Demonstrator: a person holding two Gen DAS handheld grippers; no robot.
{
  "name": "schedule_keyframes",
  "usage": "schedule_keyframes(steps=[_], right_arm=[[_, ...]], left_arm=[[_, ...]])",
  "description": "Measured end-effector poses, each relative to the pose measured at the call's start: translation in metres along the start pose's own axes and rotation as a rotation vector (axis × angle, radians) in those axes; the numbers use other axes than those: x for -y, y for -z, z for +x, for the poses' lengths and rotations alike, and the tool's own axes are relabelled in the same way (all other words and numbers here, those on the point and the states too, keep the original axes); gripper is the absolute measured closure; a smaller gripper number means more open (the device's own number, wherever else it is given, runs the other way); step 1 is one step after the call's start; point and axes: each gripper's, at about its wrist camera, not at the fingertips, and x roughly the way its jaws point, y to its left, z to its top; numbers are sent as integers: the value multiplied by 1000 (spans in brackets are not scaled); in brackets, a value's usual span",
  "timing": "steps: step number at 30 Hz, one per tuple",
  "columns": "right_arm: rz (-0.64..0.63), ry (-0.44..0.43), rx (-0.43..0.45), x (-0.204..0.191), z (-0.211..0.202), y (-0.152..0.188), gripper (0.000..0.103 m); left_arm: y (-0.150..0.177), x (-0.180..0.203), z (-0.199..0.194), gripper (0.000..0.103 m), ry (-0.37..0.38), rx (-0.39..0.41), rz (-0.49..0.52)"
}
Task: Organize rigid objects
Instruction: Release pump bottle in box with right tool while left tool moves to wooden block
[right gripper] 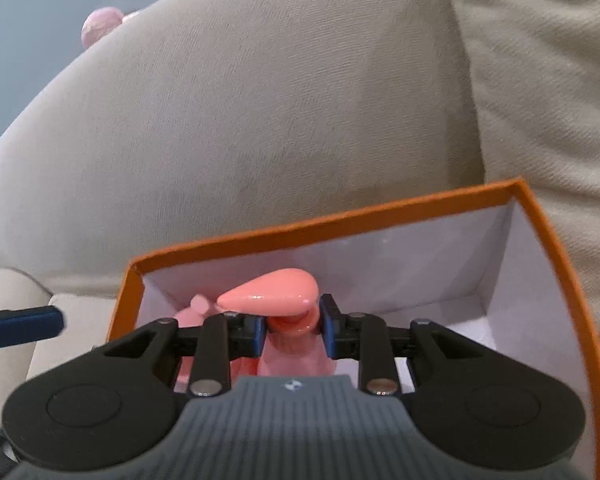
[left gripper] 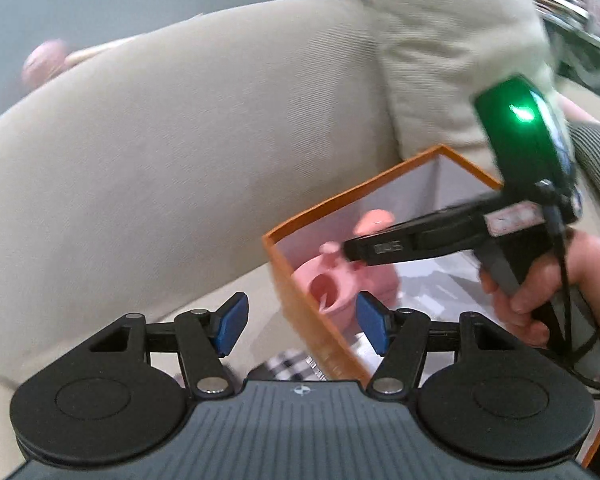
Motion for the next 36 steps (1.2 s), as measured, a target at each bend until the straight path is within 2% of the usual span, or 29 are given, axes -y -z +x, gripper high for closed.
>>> schedule_keyframes(steps=[3,10,13,17,21,26,27,32,36], right_arm=[[-30,0,-3,-4,1,2,72],[-68,-7,-46,-7,-6,6,61],[-89,2,-67,-9,-8,7,54],[-116,5,-106,-11,-10,13,44],[-156,10,-148,-16,-6,21,46],[-276,65,-184,-29,13,24,68],[-306,67,-184,-22,6,35,68],[-499,96,-180,-32,13,37,70],[-599,99,-198,-33,21,36,71]], left_arm=[[6,-6,-2,30,-14,-14,-68],[21,-23,-1,30,-55,-33,-170],[27,-29,-5,30,-56,-32,-225],[37,-31,-12,30,-79,-39,-238],[46,-34,-14,30,-90,-60,-265],[58,-42,-14,30,-91,-74,-309],[60,-44,-15,30,-94,-77,-315],[67,-52,-10,30,-103,-96,-347],[68,-53,-5,30,-99,-103,-354]])
